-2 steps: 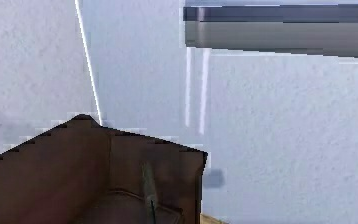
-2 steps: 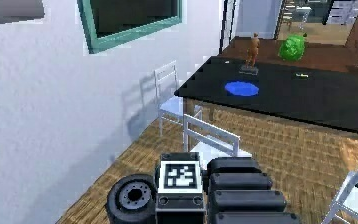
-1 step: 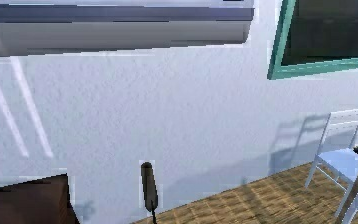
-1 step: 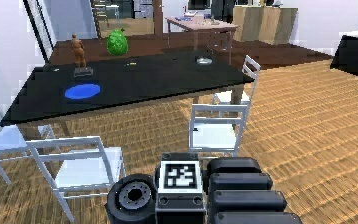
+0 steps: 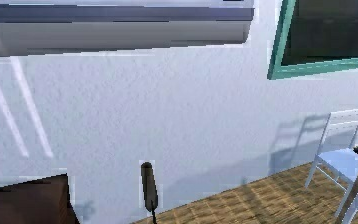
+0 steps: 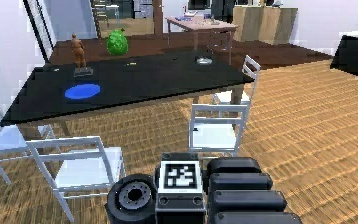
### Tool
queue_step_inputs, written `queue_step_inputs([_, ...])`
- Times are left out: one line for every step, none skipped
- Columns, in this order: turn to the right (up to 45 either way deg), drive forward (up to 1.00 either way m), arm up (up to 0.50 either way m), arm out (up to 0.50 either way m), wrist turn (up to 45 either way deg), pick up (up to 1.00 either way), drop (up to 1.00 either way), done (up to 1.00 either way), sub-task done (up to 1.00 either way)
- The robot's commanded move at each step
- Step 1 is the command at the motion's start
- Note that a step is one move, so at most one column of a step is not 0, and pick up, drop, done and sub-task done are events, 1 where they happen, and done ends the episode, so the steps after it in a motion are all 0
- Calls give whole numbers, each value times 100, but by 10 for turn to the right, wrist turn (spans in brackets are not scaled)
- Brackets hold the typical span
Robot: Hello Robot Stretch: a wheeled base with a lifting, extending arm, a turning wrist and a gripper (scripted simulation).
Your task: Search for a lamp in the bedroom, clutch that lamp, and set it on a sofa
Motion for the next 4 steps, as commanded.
queue_step_inputs([-450, 0, 0, 0, 0, 0, 0, 0, 0])
queue_step_inputs([-150, 0, 0, 0, 0, 0, 0, 0, 0])
queue_step_inputs([-30, 0, 0, 0, 0, 0, 0, 0, 0])
queue_step_inputs([450, 0, 0, 0, 0, 0, 0, 0, 0])
